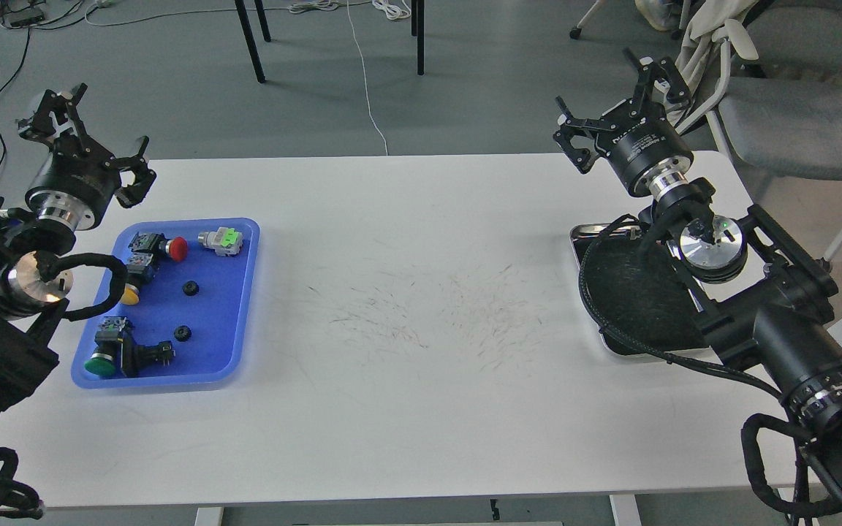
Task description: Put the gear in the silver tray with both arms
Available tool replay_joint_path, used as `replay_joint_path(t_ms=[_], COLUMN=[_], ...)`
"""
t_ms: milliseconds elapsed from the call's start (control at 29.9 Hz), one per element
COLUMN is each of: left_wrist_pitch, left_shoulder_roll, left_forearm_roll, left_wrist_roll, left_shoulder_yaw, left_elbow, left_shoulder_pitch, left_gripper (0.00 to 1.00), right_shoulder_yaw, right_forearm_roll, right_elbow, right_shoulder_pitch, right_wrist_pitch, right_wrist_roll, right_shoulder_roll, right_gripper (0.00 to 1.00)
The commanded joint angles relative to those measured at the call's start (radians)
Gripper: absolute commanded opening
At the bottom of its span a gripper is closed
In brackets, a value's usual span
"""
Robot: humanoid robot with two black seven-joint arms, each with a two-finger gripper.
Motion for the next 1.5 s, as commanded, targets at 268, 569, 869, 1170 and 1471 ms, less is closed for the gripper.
replay_joint_path(t_ms=[268,569,869,1170,1471], left_wrist_pitch=[0.000,0.007,0.008,0.019,0.062], left_shoulder_roll=[0.004,0.076,0.393,0.818,0.768], left_forearm_roll=[0.010,0.067,0.430,0.613,1.235], left_wrist_roll=[-0.002,0.003,0.009,0.148,0.340], left_shoulder_yaw=[0.000,0.106,0.275,0.469,0.520], left_elbow=[-0.012,-0.067,-0.283,-0.806,-0.951], left_shoulder_pitch=[0.003,0.017,0.002,0.022,0.009], left_gripper=[0.98,0.98,0.98,0.98,0.98], right_shoulder_yaw=[-0.003,0.005,-0.008,-0.003,0.006], right_forearm_roll=[0.000,0.002,0.002,0.002,0.002], right_elbow=[0.004,0.009,0.007,0.006,0.006], right_shoulder_pitch=[0.001,0.001,-0.002,0.000,-0.003], right_wrist_pitch=[0.000,0.000,-0.001,-0.011,-0.011], right_wrist_roll=[0.001,0.004,0.002,0.001,0.002], right_shoulder_roll=[-0.004,-0.022,-0.059,-0.082,-0.134], right_gripper=[0.99,0.99,0.99,0.99,0.99])
